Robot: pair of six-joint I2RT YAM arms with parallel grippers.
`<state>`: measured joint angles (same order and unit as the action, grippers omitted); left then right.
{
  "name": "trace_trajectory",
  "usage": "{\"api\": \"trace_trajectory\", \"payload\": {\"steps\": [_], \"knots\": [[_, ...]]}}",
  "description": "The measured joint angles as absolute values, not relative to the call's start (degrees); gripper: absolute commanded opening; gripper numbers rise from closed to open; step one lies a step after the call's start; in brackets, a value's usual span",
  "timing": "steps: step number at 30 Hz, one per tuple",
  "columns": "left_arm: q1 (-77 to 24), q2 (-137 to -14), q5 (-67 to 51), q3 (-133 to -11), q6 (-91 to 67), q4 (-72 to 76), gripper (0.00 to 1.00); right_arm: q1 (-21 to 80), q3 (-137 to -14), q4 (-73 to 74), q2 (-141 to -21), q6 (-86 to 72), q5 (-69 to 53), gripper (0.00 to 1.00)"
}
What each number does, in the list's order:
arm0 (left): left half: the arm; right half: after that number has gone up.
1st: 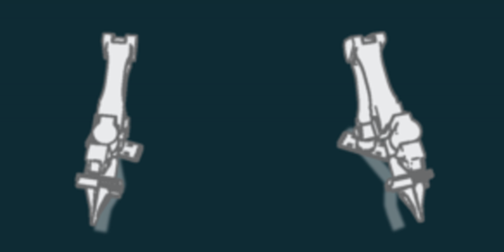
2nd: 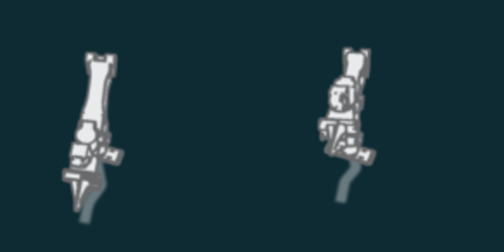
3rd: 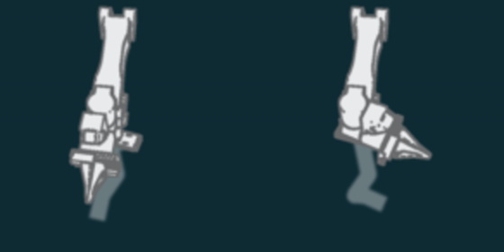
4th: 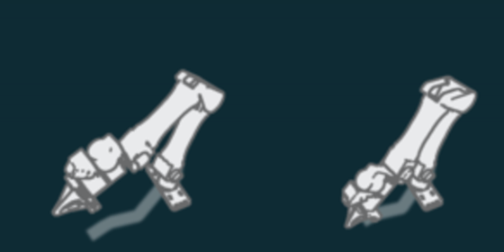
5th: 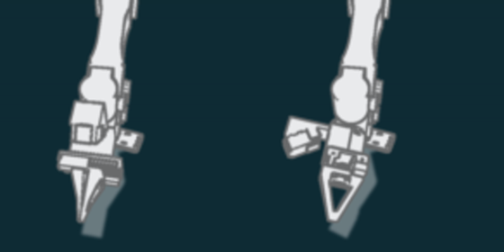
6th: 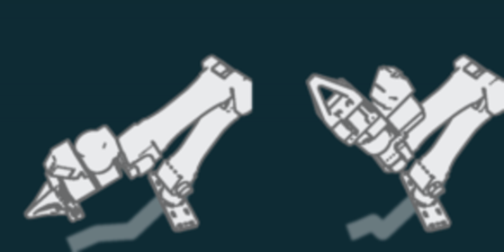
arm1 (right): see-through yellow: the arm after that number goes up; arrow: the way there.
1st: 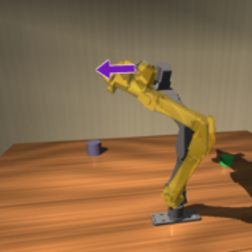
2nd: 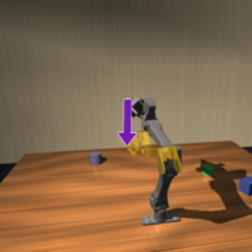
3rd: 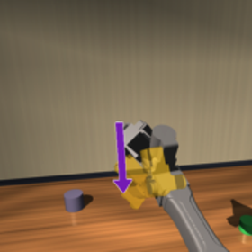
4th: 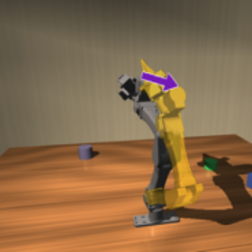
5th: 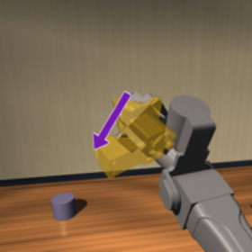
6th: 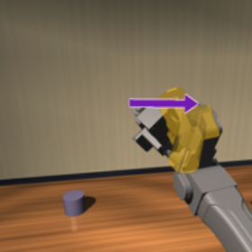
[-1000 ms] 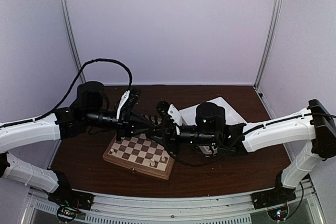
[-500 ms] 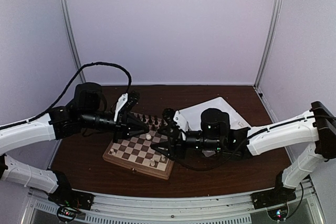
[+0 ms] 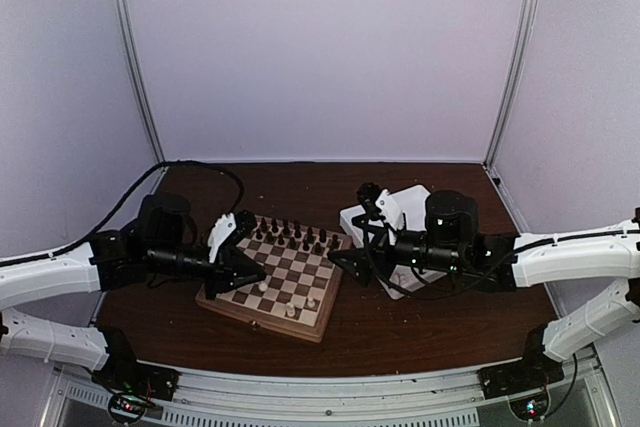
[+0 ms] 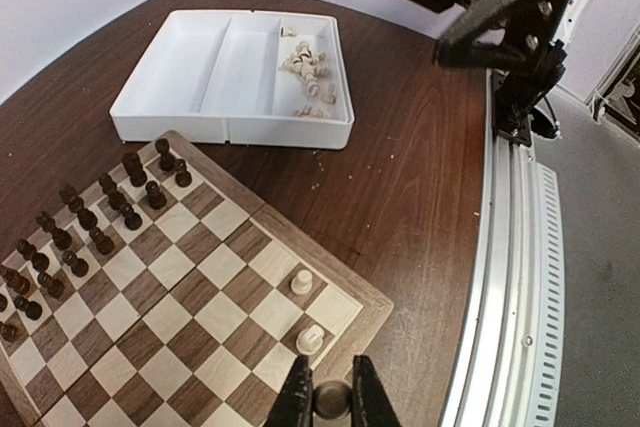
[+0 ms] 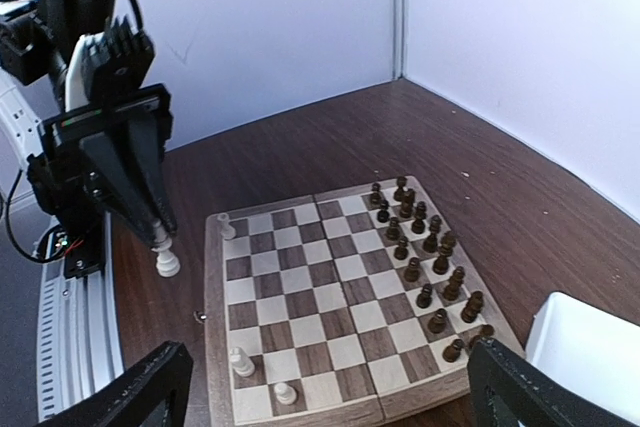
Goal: Set up the chess pieces on the board
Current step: Place the chess piece on the chessboard.
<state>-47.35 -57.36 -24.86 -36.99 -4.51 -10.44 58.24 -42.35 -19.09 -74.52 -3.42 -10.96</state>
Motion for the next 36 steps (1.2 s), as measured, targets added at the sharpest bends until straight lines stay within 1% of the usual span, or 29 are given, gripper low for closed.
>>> {"api": "trace_trajectory", "payload": {"steps": [7, 14, 25, 36], "knots": [[-47.35, -57.87, -22.04, -31.86, -4.84, -6.57, 0.00, 53.17, -41.43, -15.66, -71.18, -3.42, -7.79, 1.00], [-47.37, -57.91, -20.32, -27.14, -5.74, -0.80, 0.00, 49.45, -39.09, -13.80, -67.70, -3.40, -7.66, 1.00], [-49.67, -58.06, -17.61, -25.82, -5.65, 1.06, 0.00, 47.20, -36.97, -13.10, -65.34, -4.08, -7.94, 1.00], [-51.59, -61.52, -17.10, -25.80, -3.77, 1.78, 0.00, 46.94, -36.36, -13.56, -65.34, -5.39, -8.51, 1.00]]}}
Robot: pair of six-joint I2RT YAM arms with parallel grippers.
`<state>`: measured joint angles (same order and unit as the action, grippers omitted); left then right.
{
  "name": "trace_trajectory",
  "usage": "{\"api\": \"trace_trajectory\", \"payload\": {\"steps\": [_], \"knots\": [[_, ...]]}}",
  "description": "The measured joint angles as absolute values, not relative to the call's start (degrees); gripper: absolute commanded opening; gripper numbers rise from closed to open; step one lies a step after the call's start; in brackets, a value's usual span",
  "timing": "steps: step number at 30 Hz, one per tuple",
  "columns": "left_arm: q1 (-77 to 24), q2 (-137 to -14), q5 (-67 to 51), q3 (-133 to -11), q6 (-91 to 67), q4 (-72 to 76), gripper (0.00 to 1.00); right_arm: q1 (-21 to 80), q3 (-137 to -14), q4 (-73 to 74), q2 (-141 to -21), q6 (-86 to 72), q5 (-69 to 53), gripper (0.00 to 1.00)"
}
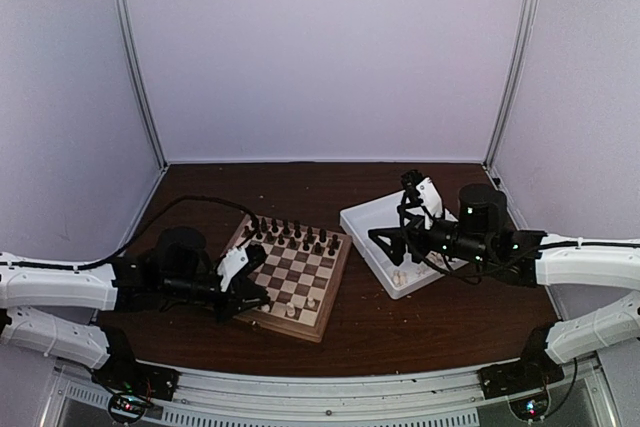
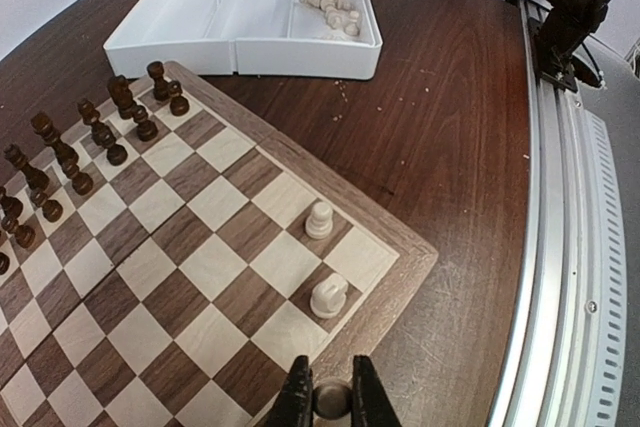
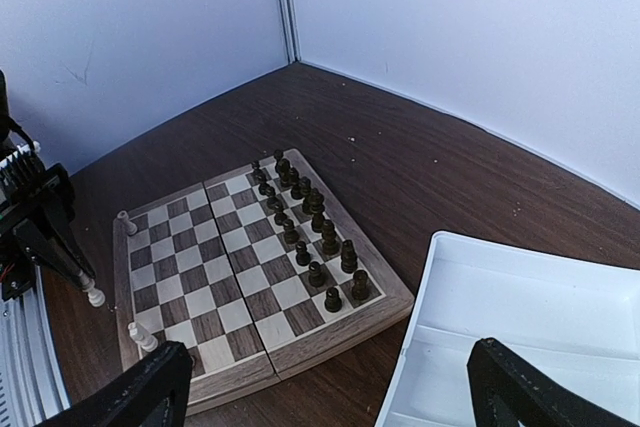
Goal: Set up the chess pieces on the board
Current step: Place the chess piece on the chessboard.
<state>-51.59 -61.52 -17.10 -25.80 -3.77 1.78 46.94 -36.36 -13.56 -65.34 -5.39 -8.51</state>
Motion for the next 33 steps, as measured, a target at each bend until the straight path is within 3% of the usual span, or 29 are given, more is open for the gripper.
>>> {"api": "trace_trajectory", "payload": {"steps": [33], "knots": [[-54.02, -76.07, -12.32, -26.70, -1.76, 12.53, 0.00, 46.94, -36.14, -13.43, -63.51, -6.44, -9.21, 1.00]]}}
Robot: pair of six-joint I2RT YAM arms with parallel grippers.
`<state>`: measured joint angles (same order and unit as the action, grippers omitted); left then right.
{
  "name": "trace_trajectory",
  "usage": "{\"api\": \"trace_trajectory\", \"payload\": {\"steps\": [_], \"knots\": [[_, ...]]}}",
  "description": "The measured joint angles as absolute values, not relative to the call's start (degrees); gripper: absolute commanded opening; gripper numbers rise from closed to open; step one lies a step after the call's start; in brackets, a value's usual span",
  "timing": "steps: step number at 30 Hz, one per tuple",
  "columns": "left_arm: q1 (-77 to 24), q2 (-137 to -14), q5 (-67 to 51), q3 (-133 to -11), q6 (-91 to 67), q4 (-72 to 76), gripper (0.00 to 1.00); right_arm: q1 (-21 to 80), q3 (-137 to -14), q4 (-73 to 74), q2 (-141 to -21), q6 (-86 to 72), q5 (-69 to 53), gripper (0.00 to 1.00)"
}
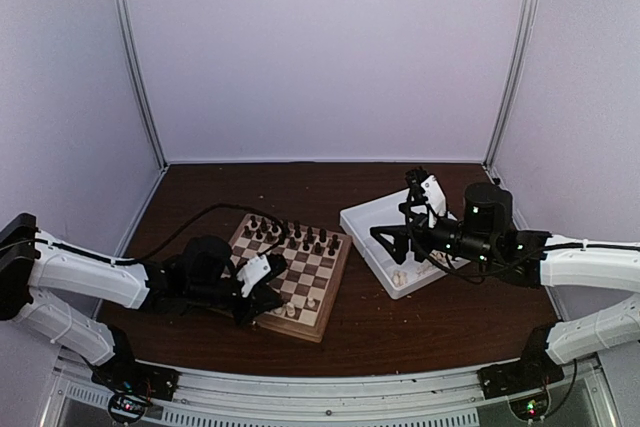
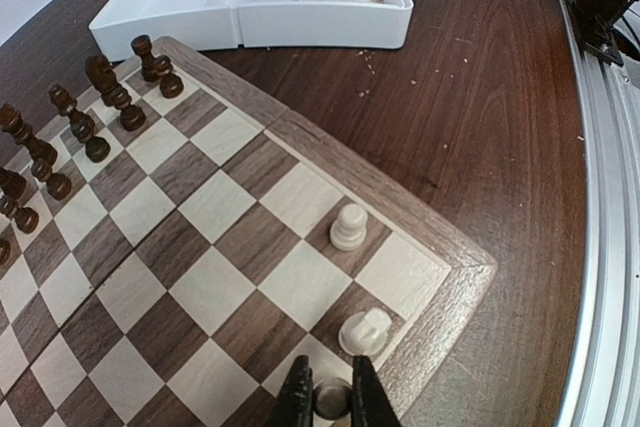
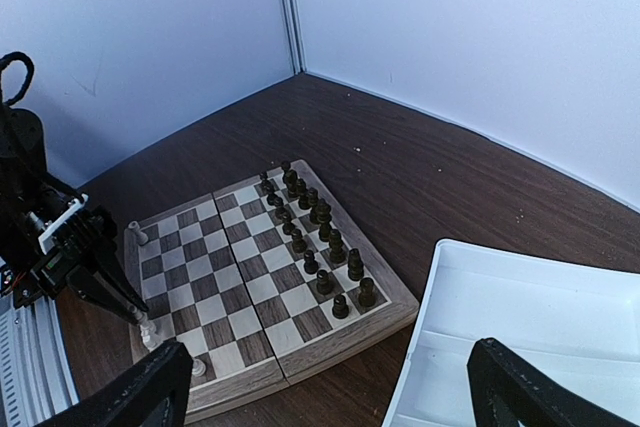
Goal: Set up the chess pieces on the board
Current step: Place the chess piece on the chessboard.
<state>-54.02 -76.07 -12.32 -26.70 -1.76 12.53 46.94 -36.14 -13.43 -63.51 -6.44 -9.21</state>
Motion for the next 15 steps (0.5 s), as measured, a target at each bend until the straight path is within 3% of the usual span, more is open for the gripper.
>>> {"api": "trace_trajectory", "payload": {"steps": [15], "knots": [[-54.02, -76.49, -11.07, -26.68, -1.58, 15.27, 0.00, 46.92, -36.14, -13.43, -63.53, -6.48, -10.46, 1.00]]}}
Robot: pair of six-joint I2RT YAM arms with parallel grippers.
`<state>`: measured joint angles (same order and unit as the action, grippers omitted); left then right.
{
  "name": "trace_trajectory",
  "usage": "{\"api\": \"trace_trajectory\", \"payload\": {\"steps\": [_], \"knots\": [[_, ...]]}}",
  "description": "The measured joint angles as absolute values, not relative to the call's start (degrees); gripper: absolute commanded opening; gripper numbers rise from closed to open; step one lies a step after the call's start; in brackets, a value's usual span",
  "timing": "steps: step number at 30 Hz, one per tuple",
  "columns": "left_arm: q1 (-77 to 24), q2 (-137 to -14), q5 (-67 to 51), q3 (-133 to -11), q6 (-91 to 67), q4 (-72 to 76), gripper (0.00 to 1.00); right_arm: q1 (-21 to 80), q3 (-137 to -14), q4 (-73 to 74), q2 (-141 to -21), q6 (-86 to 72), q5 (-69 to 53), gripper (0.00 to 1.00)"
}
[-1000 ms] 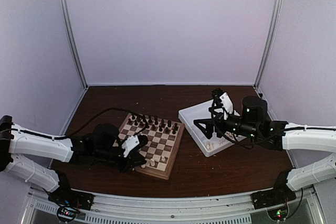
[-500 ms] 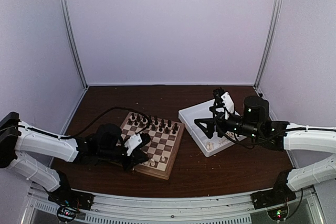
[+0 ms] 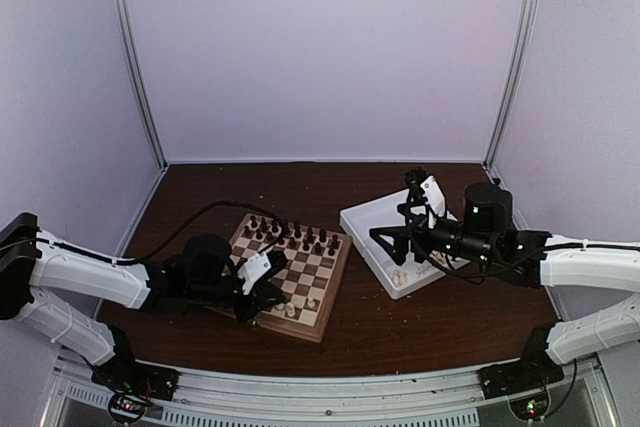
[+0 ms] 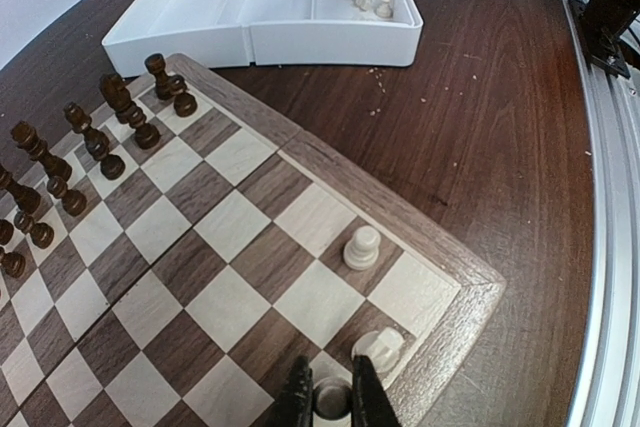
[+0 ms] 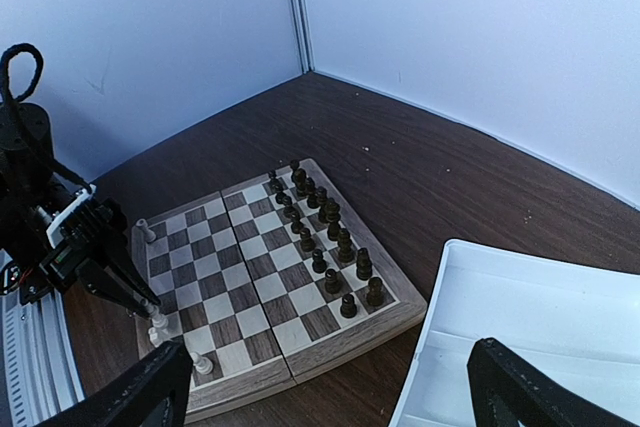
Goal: Set up the chess pieces on the board
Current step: Place the chess piece on the chessboard.
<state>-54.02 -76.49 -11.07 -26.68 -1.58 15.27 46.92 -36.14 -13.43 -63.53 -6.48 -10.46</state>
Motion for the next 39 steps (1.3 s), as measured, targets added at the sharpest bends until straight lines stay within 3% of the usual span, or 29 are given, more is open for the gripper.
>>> {"api": "trace_trajectory", "payload": {"steps": [13, 20, 26, 39], "knots": [[-54.02, -78.78, -11.09, -26.68, -1.56, 15.42, 0.00, 46.92, -36.14, -13.45, -63.53, -6.83, -10.52, 1.00], [-54.02, -78.98, -10.96, -26.68, -1.63, 16.05, 0.19, 46.92, -36.14, -13.45, -63.53, -6.87, -10.59, 1.00], [-54.02, -79.00, -10.24, -26.68, -2.13, 15.97, 0.27, 46.89, -36.14, -13.47, -63.55, -6.87, -11.38, 1.00], [-54.02, -74.32, -8.95, -26.68, -4.01, 13.13, 0.33, 46.89, -36.14, -13.47, -63.55, -6.87, -12.29, 1.00]]}}
